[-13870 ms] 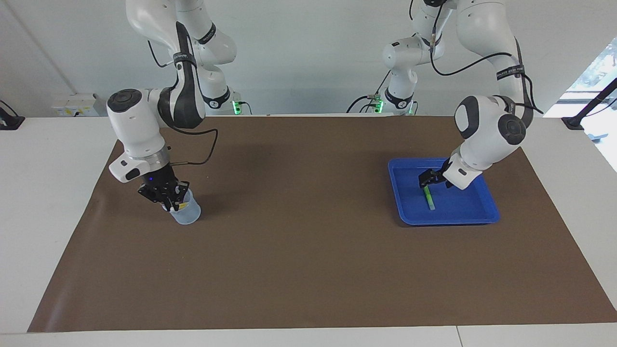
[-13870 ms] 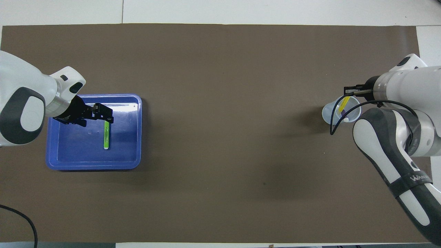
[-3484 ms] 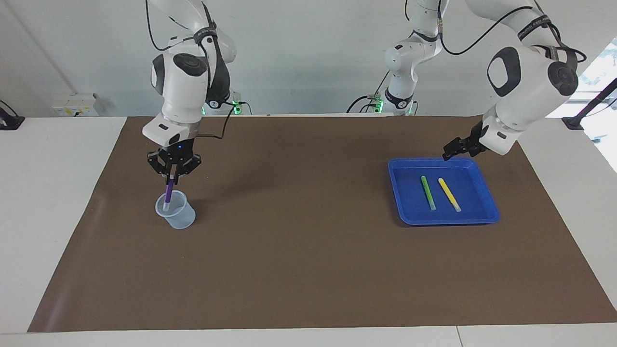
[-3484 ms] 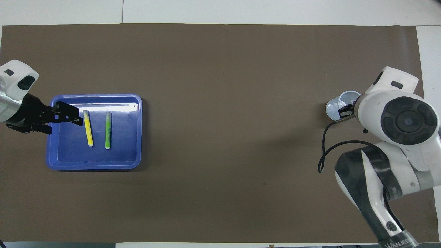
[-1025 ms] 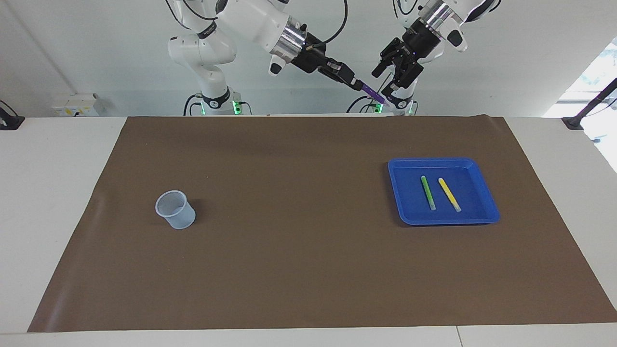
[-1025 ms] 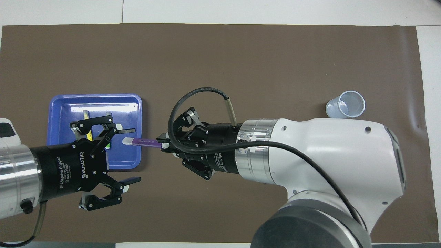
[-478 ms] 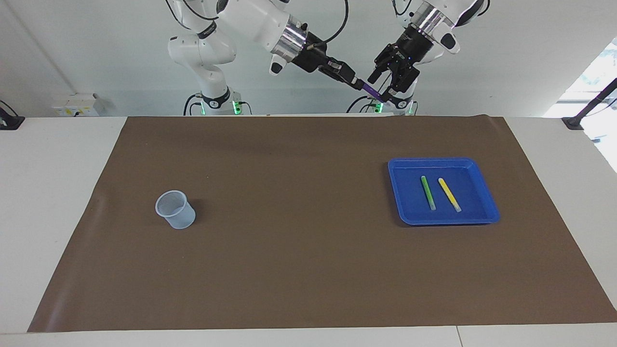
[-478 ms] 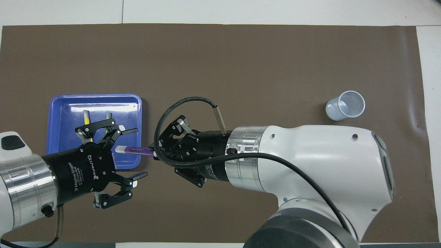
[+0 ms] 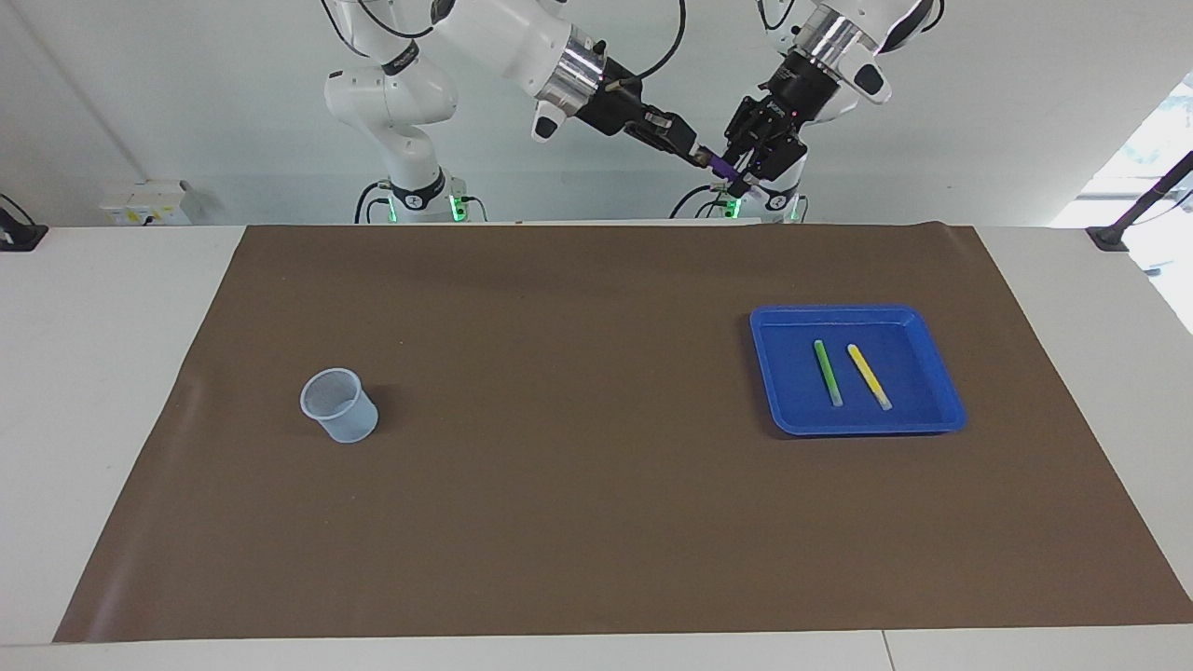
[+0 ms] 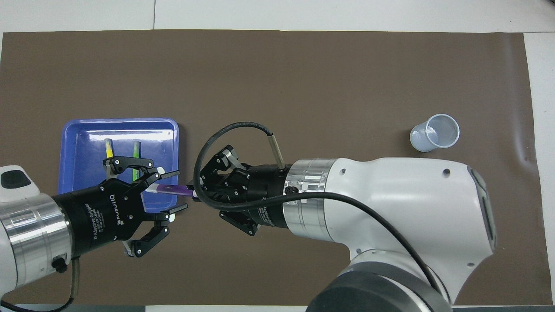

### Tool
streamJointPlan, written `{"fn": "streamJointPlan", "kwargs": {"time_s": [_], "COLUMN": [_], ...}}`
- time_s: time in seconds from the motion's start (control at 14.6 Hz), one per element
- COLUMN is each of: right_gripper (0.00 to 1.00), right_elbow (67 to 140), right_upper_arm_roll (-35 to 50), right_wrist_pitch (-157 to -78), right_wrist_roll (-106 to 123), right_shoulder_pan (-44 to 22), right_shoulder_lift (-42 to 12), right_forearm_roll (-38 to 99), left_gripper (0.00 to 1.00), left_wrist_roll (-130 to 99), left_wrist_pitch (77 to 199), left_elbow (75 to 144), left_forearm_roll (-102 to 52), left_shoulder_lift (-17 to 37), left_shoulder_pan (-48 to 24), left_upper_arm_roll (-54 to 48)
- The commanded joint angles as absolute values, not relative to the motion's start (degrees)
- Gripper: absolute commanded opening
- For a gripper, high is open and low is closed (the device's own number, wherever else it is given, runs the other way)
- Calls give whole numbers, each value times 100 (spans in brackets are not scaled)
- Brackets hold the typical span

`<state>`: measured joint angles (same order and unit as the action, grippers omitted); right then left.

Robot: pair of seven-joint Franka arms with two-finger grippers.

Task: Right arm passes pens to left for tray arrangement
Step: 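Pass the purple pen from the right gripper to the left gripper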

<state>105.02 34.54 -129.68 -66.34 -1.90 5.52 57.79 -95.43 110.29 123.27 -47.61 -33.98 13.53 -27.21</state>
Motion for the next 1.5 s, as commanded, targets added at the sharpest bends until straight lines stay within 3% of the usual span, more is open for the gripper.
{"fn": "streamJointPlan", "kwargs": {"time_s": [0.0,0.27,0.34,0.48,0.89,0.96,1.02,1.09,1.43], "right_gripper": [0,0,0,0,0,34,80,99,100], "right_elbow": [10441,10450,10450,10450,10459,10468,10459,10459,10450], "right_upper_arm_roll": [3516,3516,3516,3516,3516,3507,3489,3481,3227], "right_wrist_pitch": [-13052,-13043,-13043,-13043,-13025,-12999,-12956,-12964,-12544], "right_wrist_roll": [-6706,-6688,-6688,-6688,-6680,-6680,-6662,-6645,-6645], "right_shoulder_pan": [-149,-149,-149,-149,-141,-132,-123,-114,-105], "right_shoulder_lift": [519,519,510,510,501,492,492,492,475], "right_forearm_roll": [5801,5801,5801,5801,5801,5801,5783,5618,3820], "left_gripper": [56,52,41,0,0,0,0,0,0], "left_wrist_roll": [-9510,-9501,-9492,-9483,-9448,-9457,-9457,-9457,-8941], "left_wrist_pitch": [10908,10890,10890,10890,10898,10898,10898,10907,10978], "left_elbow": [12393,12393,12393,12393,12384,12384,12384,12392,12419], "left_forearm_roll": [-4869,-4869,-4869,-4852,-4825,-4825,-4825,-4825,-4808], "left_shoulder_lift": [-3524,-3533,-3533,-3533,-3533,-3533,-3533,-3525,-3507], "left_shoulder_pan": [1362,1362,1362,1354,1371,1380,1380,1380,1634], "left_upper_arm_roll": [-2637,-2602,-2602,-2602,-2602,-2602,-2602,-2602,-2610]}}
